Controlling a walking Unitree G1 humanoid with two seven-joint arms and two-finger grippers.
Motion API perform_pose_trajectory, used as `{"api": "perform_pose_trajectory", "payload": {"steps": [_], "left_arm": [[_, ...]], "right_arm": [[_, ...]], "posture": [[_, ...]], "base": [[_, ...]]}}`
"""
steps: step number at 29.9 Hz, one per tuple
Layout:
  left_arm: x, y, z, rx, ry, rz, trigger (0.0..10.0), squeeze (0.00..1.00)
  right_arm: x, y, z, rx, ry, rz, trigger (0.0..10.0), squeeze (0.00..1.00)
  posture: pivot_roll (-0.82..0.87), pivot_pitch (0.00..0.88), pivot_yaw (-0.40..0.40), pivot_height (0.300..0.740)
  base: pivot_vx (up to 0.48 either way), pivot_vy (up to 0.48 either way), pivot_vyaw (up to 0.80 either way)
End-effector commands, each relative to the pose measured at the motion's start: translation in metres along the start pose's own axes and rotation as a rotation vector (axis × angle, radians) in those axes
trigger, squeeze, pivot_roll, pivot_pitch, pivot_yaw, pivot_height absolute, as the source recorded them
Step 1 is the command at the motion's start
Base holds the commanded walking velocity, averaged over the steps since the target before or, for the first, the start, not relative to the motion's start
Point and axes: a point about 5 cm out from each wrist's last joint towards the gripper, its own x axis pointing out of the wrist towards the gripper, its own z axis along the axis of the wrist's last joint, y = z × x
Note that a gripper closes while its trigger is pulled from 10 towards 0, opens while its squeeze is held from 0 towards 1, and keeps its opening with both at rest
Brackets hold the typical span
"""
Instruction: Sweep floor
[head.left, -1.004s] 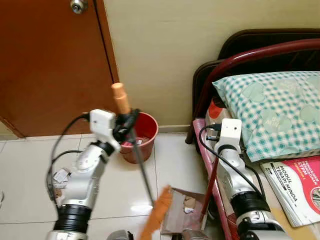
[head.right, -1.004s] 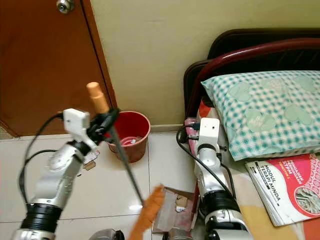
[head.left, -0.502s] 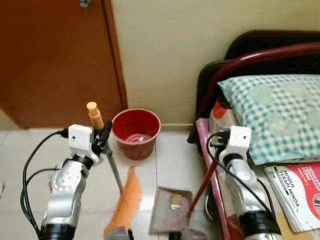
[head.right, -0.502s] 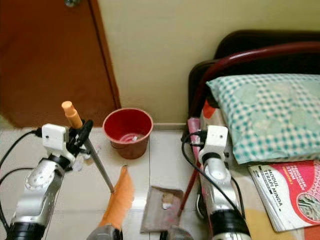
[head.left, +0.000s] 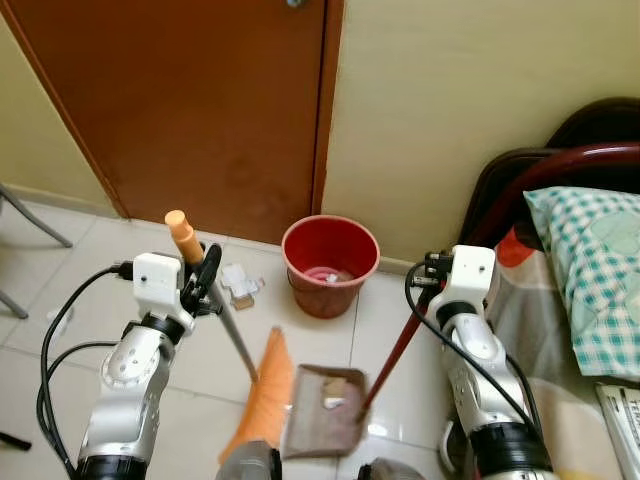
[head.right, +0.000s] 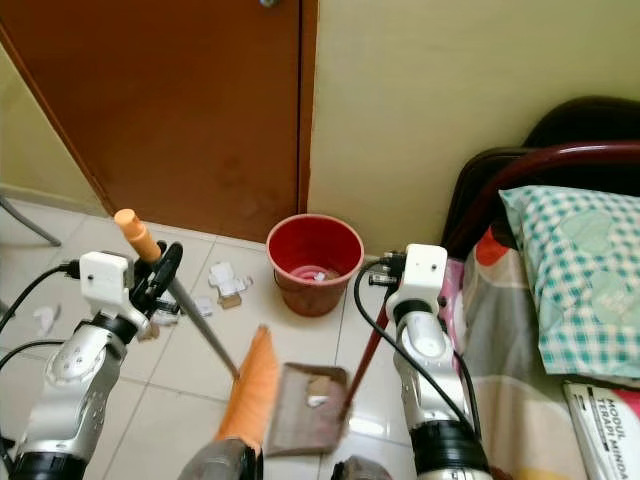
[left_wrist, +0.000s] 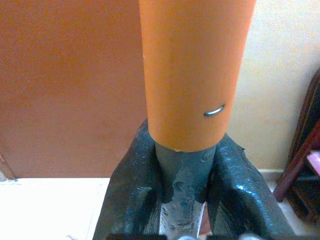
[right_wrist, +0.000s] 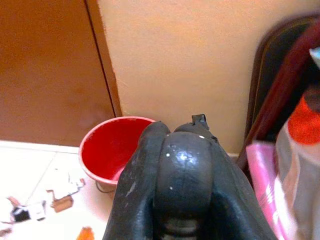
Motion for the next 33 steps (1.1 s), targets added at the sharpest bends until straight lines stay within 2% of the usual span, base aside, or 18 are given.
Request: {"api": "perform_pose_trajectory", "payload": {"steps": [1,12,21,26,33], "left_arm": [[-0.002,-0.003,-0.001,0.031,0.017,-0.010,10.0,0.00],[0.000,-0.007,0.002,0.048,0.004,-0.027,10.0,0.00],[0.000,-0.006,0.005,0.086,0.001,-0.016,10.0,0.00],[-0.005,0.001,-0.001,0.152,0.034,0.082,10.0,0.00],[-0.014,0.011,-0.014,0.182,0.113,0.196,10.0,0.00]], "right_arm": [[-0.002,-0.010,0.004,0.003,-0.012,-0.029,10.0,0.00],[-0.002,-0.012,0.008,0.019,-0.033,-0.042,10.0,0.00],[-0.004,-0.011,0.012,0.019,-0.046,-0.055,10.0,0.00],[-0.004,-0.009,0.016,0.037,-0.056,-0.053,10.0,0.00],[0.014,-0.007,0.033,0.067,-0.099,-0.037,10.0,0.00]], "posture": [[-0.01,0.062,-0.023,0.740],[-0.02,0.071,-0.031,0.740],[-0.03,0.078,-0.022,0.740],[-0.03,0.080,-0.023,0.740],[-0.02,0.071,-0.030,0.740]], "base": [[0.000,0.386,0.00],[0.000,0.370,0.00],[0.000,0.000,0.00],[0.000,0.000,0.00],[0.000,0.000,0.00]]}}
